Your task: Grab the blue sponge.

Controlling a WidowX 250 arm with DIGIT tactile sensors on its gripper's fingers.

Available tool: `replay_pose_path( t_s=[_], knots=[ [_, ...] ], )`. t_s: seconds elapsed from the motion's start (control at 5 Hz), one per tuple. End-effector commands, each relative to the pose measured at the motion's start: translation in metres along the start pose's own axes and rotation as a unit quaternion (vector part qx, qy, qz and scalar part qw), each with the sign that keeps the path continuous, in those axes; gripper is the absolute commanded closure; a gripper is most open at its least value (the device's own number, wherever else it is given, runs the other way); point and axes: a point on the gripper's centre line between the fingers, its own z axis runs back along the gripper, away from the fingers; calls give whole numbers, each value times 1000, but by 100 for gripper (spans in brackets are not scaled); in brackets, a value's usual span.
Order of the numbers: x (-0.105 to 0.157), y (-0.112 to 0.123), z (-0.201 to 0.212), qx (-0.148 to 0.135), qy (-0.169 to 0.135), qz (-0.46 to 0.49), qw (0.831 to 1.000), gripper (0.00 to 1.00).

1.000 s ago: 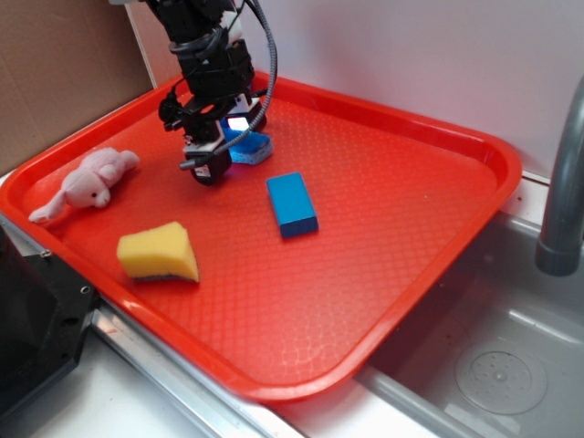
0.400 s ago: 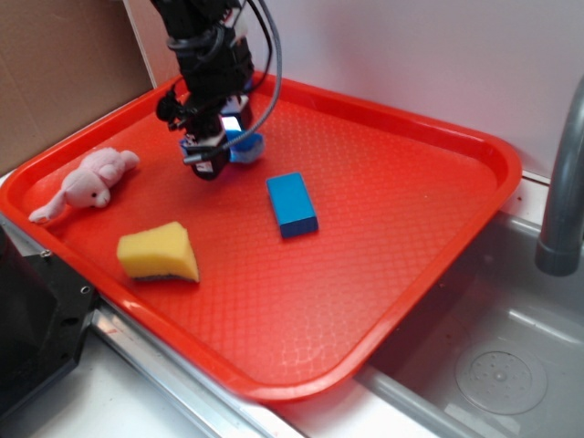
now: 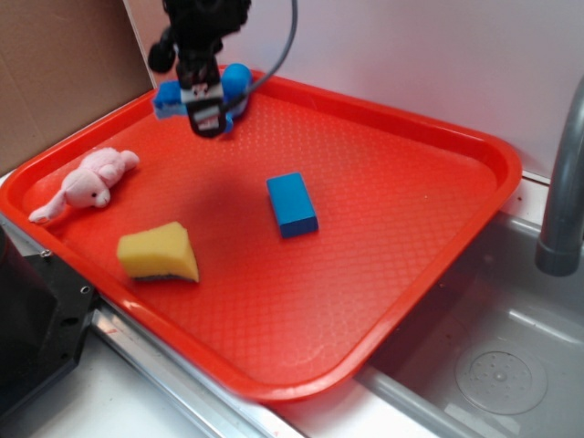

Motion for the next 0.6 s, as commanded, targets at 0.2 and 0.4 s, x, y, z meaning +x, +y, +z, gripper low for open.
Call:
replay_pose_path(
  t_s=[0.2, 0.4],
  knots=[
    [-33, -15, 91, -68, -34, 312, 947, 100],
    [-29, -22, 88, -35, -40, 300, 952, 100]
  ],
)
